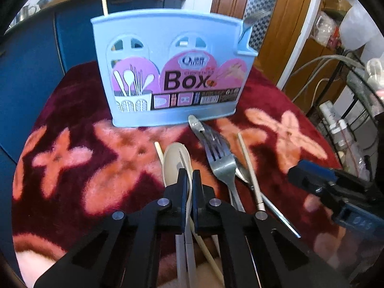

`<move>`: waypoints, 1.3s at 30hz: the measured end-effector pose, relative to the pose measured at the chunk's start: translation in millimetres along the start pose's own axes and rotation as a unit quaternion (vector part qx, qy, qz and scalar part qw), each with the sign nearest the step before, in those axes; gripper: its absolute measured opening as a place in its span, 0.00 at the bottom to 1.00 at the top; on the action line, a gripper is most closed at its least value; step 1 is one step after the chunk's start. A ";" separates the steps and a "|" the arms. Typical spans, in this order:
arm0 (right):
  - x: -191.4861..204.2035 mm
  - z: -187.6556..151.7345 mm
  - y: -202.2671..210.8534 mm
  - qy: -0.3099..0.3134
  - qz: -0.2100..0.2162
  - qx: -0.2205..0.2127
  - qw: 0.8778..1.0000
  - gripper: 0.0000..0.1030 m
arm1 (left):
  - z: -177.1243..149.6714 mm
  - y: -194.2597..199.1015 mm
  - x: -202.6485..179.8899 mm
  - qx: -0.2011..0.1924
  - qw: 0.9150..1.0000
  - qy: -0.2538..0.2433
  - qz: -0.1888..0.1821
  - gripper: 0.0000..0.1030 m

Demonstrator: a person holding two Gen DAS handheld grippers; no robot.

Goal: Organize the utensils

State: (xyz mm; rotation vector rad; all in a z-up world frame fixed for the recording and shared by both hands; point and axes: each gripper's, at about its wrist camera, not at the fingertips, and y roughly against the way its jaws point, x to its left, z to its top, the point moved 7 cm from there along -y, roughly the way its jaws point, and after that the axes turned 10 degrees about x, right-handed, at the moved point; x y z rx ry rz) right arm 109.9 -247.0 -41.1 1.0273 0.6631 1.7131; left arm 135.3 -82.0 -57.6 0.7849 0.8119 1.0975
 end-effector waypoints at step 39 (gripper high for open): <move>30.1 40.4 -43.3 -0.033 0.066 0.046 0.996 0.07 | 39.2 65.3 80.2 -0.134 0.989 0.037 -0.044 0.02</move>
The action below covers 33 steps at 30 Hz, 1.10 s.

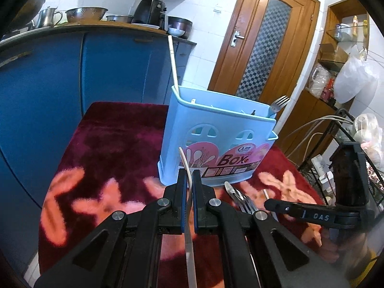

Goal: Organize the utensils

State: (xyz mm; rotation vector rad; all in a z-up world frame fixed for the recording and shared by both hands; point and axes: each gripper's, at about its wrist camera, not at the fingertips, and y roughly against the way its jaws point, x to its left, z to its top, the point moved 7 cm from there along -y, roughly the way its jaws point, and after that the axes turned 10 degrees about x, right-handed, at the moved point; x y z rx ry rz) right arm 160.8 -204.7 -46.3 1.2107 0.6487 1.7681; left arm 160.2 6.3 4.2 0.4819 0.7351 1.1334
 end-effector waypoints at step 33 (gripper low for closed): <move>56.5 38.7 141.7 0.096 -0.015 -0.216 0.972 0.07 | 71.6 52.7 -35.5 -0.097 0.995 0.020 0.015 0.02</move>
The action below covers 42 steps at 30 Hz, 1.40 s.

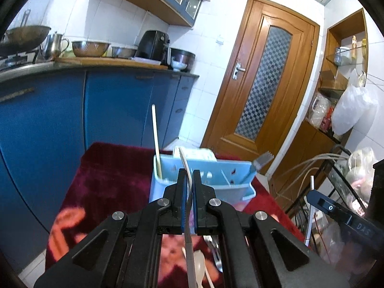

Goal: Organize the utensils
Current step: 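Lift both held utensils and carry them over the blue caddy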

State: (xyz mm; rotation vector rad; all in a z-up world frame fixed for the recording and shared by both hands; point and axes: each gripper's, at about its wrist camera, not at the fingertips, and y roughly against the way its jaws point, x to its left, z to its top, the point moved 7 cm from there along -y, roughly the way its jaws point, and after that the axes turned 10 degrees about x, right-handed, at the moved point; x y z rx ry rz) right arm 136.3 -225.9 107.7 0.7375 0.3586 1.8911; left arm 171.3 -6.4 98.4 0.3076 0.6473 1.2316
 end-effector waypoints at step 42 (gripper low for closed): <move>-15.7 120.0 -106.4 0.066 -0.059 -0.160 0.983 0.07 | 96.5 -103.2 18.0 -0.183 0.976 -0.027 0.113 0.02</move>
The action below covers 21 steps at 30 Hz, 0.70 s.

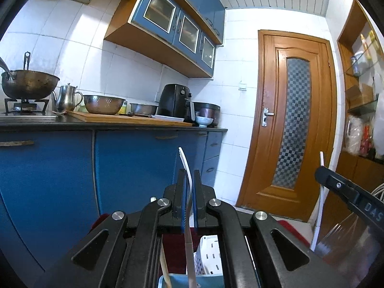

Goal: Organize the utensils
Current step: 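Lift both held utensils and carry them over the blue caddy, then open both grippers to drop the utensils into the caddy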

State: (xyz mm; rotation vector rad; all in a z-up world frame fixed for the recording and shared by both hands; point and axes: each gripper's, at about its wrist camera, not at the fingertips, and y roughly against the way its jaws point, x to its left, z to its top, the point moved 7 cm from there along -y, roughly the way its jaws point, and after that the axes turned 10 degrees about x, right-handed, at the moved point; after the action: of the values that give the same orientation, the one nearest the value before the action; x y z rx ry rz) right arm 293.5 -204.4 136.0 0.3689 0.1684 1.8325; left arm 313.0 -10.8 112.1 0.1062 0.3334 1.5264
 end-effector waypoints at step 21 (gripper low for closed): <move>6.9 -43.8 -3.9 0.024 0.003 0.046 0.999 0.07 | -40.9 3.4 -1.0 0.045 0.999 -0.016 -0.006 0.02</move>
State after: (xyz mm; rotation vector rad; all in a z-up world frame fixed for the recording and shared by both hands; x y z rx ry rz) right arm 280.6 -193.5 94.8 0.3897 0.2860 1.8442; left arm 298.3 -17.3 74.3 0.1990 0.3756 1.4967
